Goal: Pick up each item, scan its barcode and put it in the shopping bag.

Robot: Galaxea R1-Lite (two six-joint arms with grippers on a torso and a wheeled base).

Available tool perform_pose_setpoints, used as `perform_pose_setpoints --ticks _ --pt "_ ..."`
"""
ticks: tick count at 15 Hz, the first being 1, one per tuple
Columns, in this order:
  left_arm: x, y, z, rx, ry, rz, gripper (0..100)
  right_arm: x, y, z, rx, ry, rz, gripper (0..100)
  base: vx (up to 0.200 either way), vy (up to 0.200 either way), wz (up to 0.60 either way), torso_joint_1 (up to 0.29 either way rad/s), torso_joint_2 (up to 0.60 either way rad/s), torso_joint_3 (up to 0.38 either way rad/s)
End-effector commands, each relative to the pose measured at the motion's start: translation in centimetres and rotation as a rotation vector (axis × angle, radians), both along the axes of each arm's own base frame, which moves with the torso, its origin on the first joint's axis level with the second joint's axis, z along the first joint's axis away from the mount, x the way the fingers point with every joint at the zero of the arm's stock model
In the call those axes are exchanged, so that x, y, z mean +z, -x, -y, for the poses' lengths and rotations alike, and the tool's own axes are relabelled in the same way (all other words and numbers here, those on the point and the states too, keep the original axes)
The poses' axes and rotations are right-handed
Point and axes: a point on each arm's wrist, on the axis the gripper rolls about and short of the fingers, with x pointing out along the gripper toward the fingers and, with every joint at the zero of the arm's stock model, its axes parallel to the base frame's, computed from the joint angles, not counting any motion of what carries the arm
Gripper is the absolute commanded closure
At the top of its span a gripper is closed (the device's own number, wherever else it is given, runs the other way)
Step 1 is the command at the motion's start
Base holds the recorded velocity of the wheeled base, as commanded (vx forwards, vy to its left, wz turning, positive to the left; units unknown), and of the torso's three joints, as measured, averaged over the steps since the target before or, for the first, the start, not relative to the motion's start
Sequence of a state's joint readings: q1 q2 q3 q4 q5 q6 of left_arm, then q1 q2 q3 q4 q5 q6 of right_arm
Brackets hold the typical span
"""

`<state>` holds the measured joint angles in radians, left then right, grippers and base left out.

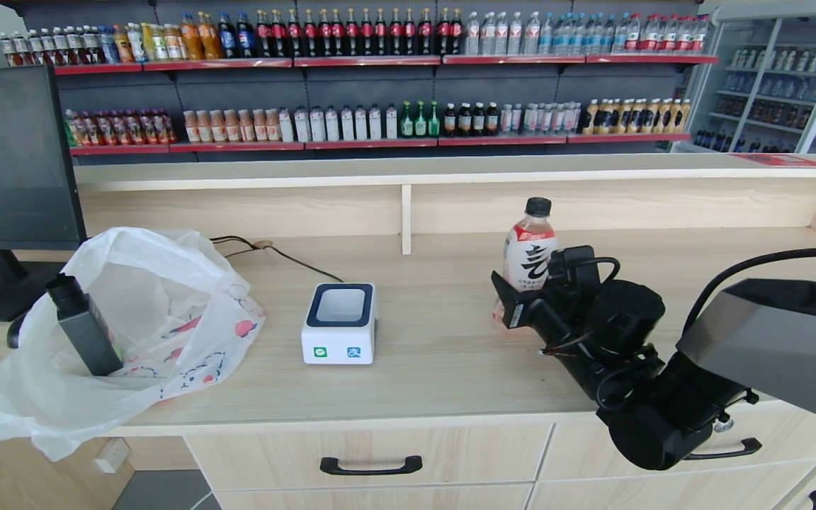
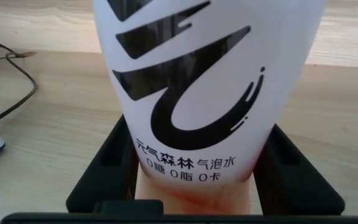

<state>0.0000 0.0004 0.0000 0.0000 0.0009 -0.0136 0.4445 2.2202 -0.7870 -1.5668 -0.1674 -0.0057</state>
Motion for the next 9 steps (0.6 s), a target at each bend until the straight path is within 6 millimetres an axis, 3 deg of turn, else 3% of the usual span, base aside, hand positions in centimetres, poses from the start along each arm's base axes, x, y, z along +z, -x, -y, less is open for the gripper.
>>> perform_pose_setpoints --ticks 1,6,9 --pt "0.0 0.0 0.0 0.001 0.000 0.000 0 1.0 0.3 0.1 0.001 -0.014 0.026 100 0.000 0.000 0.00 0.000 0.00 0.000" --pt "0.0 0.0 0.0 0.001 0.000 0.000 0 2.6 1.3 0.6 0.003 -0.036 0.045 100 0.000 0.000 0.00 0.000 0.00 0.000" --pt "0.0 0.0 0.0 0.001 0.000 0.000 0 4.6 3.2 1.5 0.003 -0.049 0.072 100 0.000 0.000 0.00 0.000 0.00 0.000"
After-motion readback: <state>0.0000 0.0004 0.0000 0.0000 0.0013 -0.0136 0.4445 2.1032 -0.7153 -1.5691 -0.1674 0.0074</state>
